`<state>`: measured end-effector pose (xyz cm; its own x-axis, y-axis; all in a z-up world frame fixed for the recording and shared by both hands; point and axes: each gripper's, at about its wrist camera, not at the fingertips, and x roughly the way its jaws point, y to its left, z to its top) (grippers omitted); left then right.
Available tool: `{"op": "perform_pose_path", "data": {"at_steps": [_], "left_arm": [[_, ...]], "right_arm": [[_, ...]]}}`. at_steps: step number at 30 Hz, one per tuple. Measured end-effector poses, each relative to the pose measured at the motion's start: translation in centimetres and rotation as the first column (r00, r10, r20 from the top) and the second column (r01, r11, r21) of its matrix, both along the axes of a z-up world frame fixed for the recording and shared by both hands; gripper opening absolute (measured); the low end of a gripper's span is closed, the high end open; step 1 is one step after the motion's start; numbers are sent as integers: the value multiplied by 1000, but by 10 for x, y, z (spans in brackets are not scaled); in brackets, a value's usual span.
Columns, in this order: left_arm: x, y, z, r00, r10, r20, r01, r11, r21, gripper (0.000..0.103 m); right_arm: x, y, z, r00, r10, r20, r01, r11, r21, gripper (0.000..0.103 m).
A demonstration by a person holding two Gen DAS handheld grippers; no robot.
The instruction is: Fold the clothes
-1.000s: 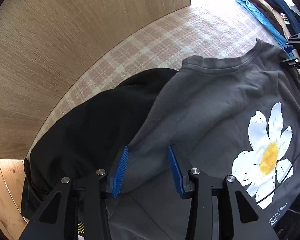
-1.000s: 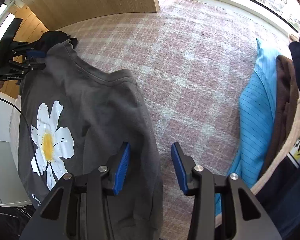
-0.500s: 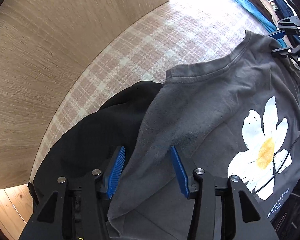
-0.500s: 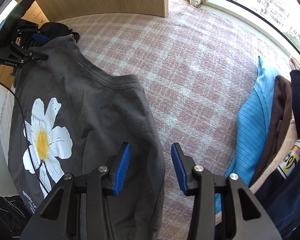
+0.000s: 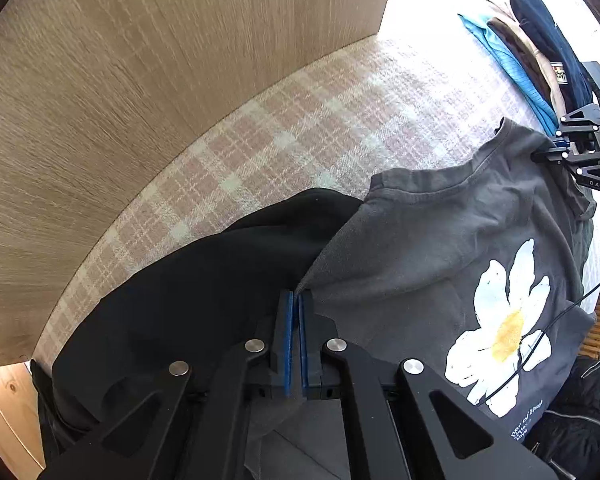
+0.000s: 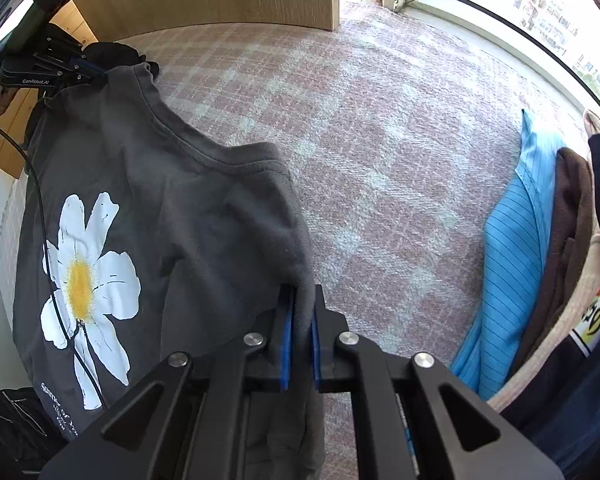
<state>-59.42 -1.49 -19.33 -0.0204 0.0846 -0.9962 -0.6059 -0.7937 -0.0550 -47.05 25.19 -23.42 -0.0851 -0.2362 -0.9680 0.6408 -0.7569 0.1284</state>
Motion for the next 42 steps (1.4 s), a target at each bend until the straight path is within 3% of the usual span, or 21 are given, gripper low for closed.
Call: {"op": "perform_pose_path", "data": {"at_steps": [5,9,14,16,19,21,24,28,31,35,37,42], "left_arm": [[8,15,21,997,8,-74,-7,1000,5,1],[11,24,36,992,15,-127,-15,1000,2,1],[2,1,65,978,12,-210,-12,1000,4,1],[-7,2,68,968,15,-249,-20,1000,-18,1],[-23,-3,73,931,54,-362,-87,993,-76,0],[-33,-9,64,954,97,-283,-99,995,6,0],[-27,-12,48,963,63,-262,-82,995,-62,0],[3,-33,44,969,21,-245,-52,991,-122,6],[41,-68,58,965,51,-257,-84,989,-121,13],[93,-105,65,962,68,-264,-111,982,-154,13],[115,-119,61,966,62,-252,-109,978,-177,14],[133,-128,33,973,60,-222,-108,972,-211,18]], "right_arm": [[8,0,17,991,-33,-132,35,999,19,3],[-9,10,41,975,-59,-215,65,998,18,2],[-32,16,75,944,-136,-301,136,991,-22,2],[-40,16,87,933,-168,-319,163,986,-42,2],[-51,11,81,930,-165,-328,172,985,-8,2],[-55,5,59,943,-131,-307,163,983,79,2],[-57,3,22,963,-103,-248,154,968,197,2],[-56,4,0,980,-72,-186,126,947,295,9],[-51,1,12,971,-14,-237,100,929,356,24],[-55,5,45,954,-13,-299,122,929,349,38],[-53,1,58,949,-19,-314,130,932,339,38],[-19,-61,77,951,90,-296,-10,965,262,38]]}}
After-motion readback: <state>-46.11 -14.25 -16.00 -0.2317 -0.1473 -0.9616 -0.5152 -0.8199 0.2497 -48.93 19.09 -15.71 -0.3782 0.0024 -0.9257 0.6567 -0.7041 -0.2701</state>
